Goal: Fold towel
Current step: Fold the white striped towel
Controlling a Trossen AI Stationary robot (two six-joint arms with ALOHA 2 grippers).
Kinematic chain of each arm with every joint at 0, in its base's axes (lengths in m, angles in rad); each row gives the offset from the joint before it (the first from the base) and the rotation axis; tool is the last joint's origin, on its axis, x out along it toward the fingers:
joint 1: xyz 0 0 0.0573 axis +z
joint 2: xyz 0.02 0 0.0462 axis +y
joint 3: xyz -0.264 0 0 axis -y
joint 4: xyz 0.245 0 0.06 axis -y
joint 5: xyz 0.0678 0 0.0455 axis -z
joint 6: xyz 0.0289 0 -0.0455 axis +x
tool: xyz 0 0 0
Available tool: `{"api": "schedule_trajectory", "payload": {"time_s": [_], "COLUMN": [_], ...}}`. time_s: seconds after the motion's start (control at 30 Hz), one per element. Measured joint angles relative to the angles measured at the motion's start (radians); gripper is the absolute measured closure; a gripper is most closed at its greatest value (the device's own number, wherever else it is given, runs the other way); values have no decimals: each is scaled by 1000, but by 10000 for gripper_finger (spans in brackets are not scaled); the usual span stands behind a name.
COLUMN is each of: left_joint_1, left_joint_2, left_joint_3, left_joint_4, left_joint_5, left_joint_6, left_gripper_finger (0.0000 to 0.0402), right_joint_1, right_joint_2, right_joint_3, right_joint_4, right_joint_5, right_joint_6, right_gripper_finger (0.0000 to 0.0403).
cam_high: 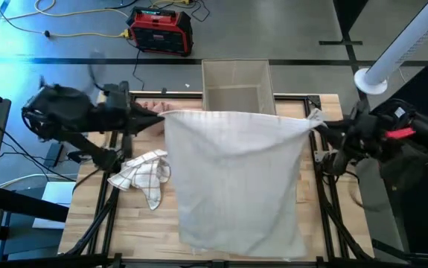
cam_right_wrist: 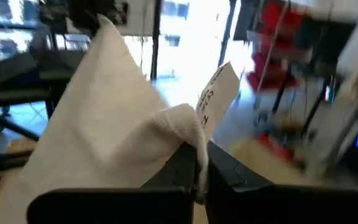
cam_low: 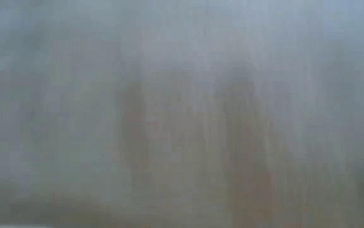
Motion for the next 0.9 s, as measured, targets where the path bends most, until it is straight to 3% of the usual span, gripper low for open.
{"api": "schedule_trajectory", "payload": {"time_s": [0.1,0.37,0.57,0.77,0.83,0.9], "left_joint_1": [70,217,346,504,537,549], "left_joint_2": [5,3,-20,-53,-73,-100], "left_joint_3": [-70,-181,-183,-183,-183,-183], "left_joint_4": [-91,-85,74,229,252,252], "left_joint_5": [23,102,50,115,165,239], "left_joint_6": [-47,114,370,497,481,417], "left_gripper_finger": [395,395,395,395,395,395], "right_joint_1": [-76,-231,-355,-470,-479,-479], "right_joint_2": [-27,-36,-50,-81,-87,-90], "right_joint_3": [-88,-158,-84,35,71,100], "right_joint_4": [106,22,29,120,166,227], "right_joint_5": [-53,-95,-27,-42,-94,-233], "right_joint_6": [-142,-180,-368,-508,-533,-561], "right_gripper_finger": [403,403,403,403,403,403]}}
